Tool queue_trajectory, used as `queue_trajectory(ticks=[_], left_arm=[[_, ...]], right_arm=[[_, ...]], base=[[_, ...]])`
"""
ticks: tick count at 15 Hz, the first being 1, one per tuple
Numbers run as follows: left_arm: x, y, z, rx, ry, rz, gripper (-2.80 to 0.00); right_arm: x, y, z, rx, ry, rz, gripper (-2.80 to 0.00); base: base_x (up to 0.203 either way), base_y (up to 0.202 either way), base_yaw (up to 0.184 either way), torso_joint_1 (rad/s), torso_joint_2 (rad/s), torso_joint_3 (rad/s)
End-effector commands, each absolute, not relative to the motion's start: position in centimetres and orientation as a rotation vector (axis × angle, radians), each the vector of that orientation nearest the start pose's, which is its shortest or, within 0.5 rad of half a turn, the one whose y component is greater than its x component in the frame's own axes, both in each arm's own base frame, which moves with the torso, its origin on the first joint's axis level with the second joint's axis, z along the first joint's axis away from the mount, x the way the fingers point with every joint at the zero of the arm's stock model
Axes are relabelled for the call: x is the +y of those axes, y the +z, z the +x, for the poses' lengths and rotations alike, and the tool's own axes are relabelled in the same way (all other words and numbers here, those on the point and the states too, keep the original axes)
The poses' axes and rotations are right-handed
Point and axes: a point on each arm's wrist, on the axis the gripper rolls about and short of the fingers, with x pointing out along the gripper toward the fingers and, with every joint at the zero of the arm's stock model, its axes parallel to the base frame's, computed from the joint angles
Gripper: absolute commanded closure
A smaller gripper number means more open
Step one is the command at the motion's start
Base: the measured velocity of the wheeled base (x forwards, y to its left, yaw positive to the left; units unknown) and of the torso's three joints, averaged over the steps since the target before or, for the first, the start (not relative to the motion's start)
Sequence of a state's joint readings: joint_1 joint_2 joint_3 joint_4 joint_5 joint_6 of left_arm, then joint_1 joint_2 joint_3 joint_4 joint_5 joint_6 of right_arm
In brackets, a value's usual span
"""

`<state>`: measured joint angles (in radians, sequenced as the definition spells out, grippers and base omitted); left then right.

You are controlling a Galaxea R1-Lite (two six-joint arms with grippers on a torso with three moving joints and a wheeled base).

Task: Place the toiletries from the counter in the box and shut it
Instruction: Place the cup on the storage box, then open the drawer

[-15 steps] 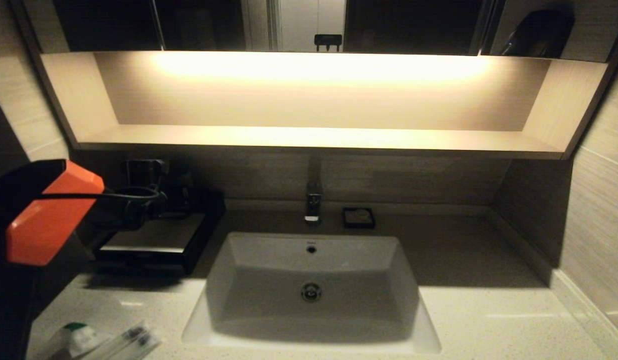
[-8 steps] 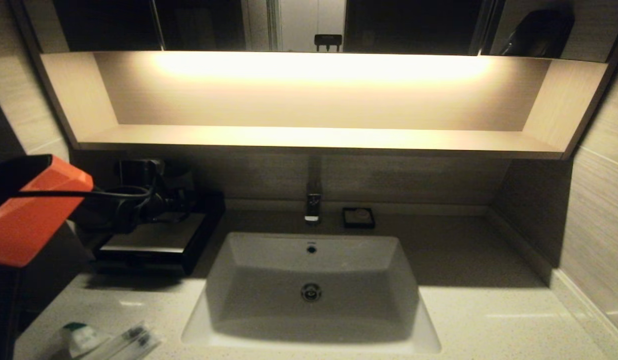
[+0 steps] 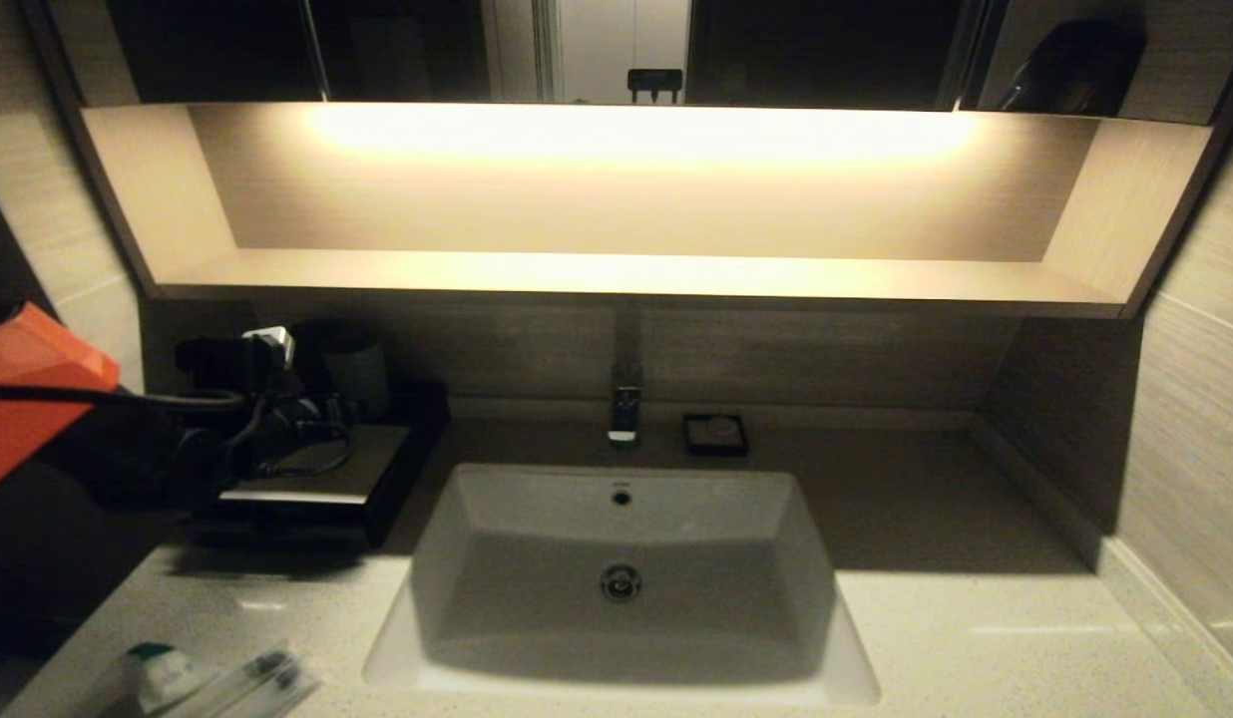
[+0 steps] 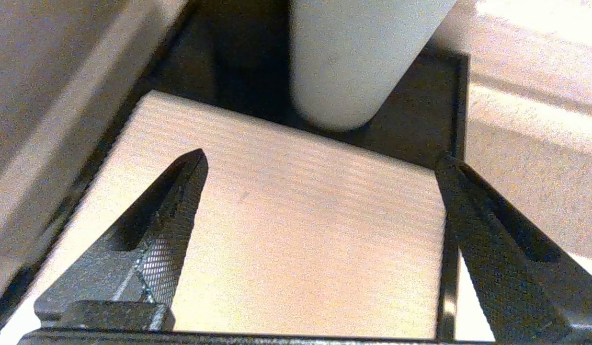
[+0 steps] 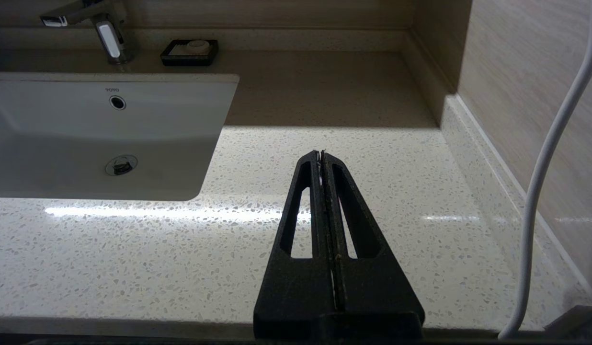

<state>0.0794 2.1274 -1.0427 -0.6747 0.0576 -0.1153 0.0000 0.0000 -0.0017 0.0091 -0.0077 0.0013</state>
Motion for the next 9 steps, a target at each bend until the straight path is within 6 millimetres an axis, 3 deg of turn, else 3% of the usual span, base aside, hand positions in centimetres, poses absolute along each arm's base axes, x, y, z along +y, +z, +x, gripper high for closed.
queue_trajectory(ticks=[1,6,9], left_arm=[[3.2,10.5,37.1,0.387,0.164,-0.12,-2.8],[3.4,9.6,31.3,0.405,0.206,-0.119,-2.8],[3.1,9.8,26.6,0.375,0.216,-0.12,-2.8]], right_arm=[[0.0,7.5,-2.3,0.008,-0.008,0.002,0.0],[0.0,7.5,-2.3,0.008,-0.008,0.002,0.0],[0.0,7.5,-2.3,0.008,-0.008,0.002,0.0]], base=[[0.0,0.0,0.0,0.0,0.0,0.0],[0.0,0.0,0.0,0.0,0.0,0.0],[0.0,0.0,0.0,0.0,0.0,0.0]])
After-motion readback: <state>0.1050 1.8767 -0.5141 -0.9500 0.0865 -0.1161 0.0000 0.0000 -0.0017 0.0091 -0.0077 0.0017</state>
